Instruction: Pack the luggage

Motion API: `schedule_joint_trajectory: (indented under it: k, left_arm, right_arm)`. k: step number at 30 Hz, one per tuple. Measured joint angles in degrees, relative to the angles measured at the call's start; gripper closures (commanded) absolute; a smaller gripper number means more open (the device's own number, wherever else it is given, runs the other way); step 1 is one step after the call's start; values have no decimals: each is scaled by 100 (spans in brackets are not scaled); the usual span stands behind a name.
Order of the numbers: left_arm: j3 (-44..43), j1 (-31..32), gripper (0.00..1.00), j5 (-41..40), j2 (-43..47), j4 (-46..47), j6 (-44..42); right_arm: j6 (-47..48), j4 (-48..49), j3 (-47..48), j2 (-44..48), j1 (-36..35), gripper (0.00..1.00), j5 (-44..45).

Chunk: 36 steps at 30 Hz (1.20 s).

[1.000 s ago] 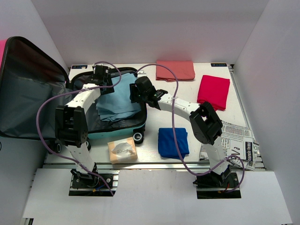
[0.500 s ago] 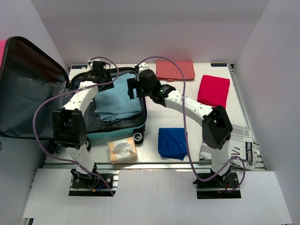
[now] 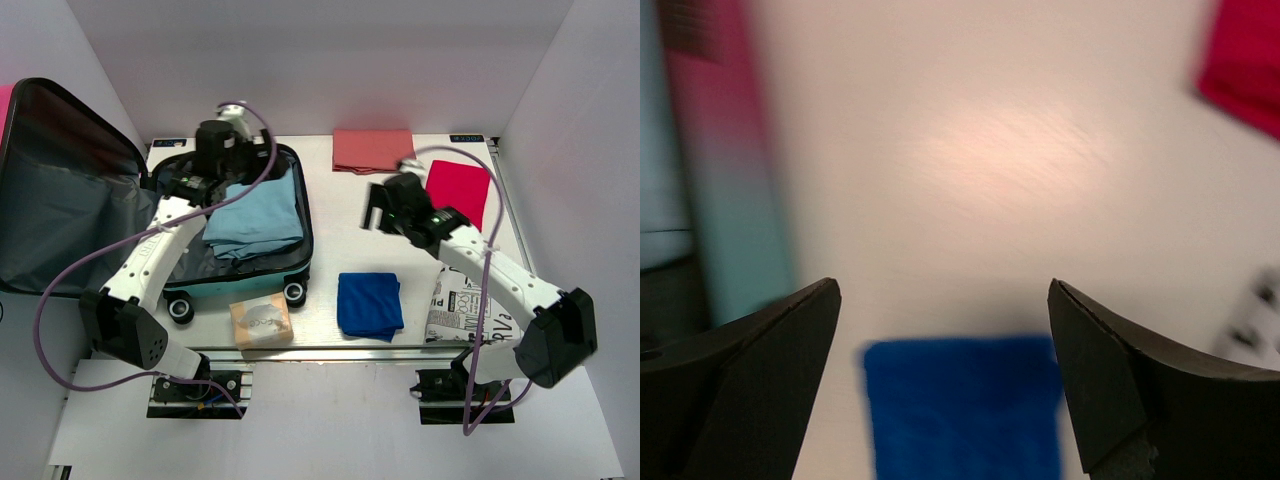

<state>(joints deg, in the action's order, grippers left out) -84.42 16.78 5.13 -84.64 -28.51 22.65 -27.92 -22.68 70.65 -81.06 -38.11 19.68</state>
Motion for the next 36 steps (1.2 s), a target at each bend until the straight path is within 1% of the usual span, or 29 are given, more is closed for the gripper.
schedule_joint_trajectory:
  k: [3,6,8,10,12,14,18,25,28,31,34,36]
  left_arm:
    - [39,584,2,428,-136,216,94]
    - [-4,1141,2,750,-723,262,94]
    - [-4,1425,2,909,-1141,227,76]
    - [7,1615,2,955,-1449,120,72]
    - [7,1707,2,944,-1558,15,68]
    - [2,1751,2,925,-1552,-17,44]
    - [-9,1797,2,732,-1499,-22,-2]
    - [-225,1797,2,426,-1502,-234,-76]
    - [-435,1797,2,245,-1523,-409,-120]
    - [-616,1797,2,103,-1558,-505,-170]
    - [-850,1794,2,2,-1668,-632,-212]
    - [-1036,1792,2,-22,-1808,-695,-229]
  right_arm:
    - [-597,-780,-1003,498,629,11,208]
    - [-1106,-1519,-1963,857,1180,11,411]
    - [-1351,-1978,-2433,1108,1478,11,562]
    - [-1467,-2225,-2669,1237,1757,11,675]
    - [-1519,-2212,-2778,1174,2026,11,715]
    - [-1513,-2061,-2868,920,2212,11,680]
    - [-1309,-1462,-3021,297,2288,11,470]
    - [-649,-1058,-2800,-74,2199,11,17]
    - [-538,-1008,-2345,-551,2037,11,-103]
    - [-490,-734,-1825,-1012,1834,11,-363]
    - [-557,-31,-1408,-1360,1657,11,-820]
    - [-719,846,-973,-1799,1488,11,-1338]
